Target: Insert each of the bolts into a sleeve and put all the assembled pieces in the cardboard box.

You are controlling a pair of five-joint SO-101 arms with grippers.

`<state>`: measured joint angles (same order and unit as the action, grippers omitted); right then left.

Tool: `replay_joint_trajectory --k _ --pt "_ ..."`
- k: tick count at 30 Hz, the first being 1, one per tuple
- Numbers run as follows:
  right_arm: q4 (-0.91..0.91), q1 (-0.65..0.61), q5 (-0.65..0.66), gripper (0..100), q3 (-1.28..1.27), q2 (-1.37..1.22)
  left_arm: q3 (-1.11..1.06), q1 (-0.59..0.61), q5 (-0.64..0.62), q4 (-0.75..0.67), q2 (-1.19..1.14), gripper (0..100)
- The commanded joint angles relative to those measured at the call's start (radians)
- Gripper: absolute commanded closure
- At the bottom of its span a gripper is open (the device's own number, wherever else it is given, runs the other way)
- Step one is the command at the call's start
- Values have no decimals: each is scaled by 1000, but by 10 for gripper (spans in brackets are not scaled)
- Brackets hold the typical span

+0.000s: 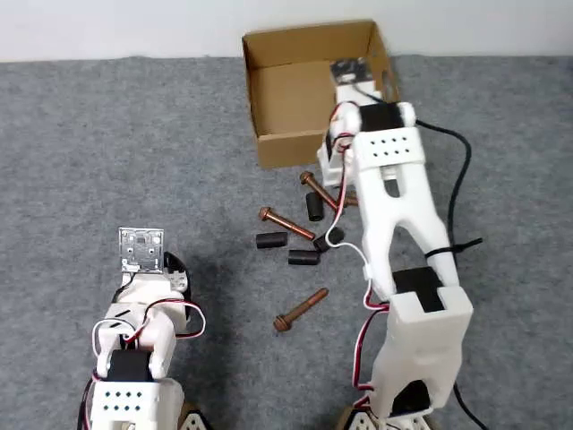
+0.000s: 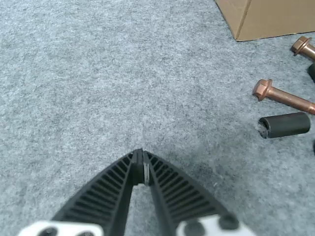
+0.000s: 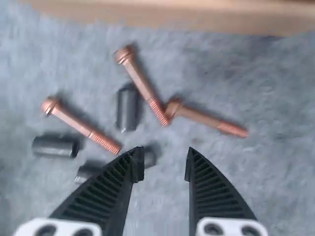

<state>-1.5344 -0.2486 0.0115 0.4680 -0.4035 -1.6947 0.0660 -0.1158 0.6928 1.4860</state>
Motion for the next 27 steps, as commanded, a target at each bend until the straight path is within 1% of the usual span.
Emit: replay_joint_trajectory --k 1,8,16,24,26,27 --pt "-35 -45 11 873 46 -18 4 5 11 -2 8 994" --pt "31 -102 5 873 48 -143 4 5 9 -2 8 994" --pt "193 -104 9 874 48 -225 4 5 9 -3 8 994" --pt "203 -102 5 878 48 -348 4 5 11 -3 8 994" --pt "202 -101 5 909 48 -361 4 5 11 -3 8 994" --pt "202 -101 5 950 48 -364 4 5 11 -3 8 994"
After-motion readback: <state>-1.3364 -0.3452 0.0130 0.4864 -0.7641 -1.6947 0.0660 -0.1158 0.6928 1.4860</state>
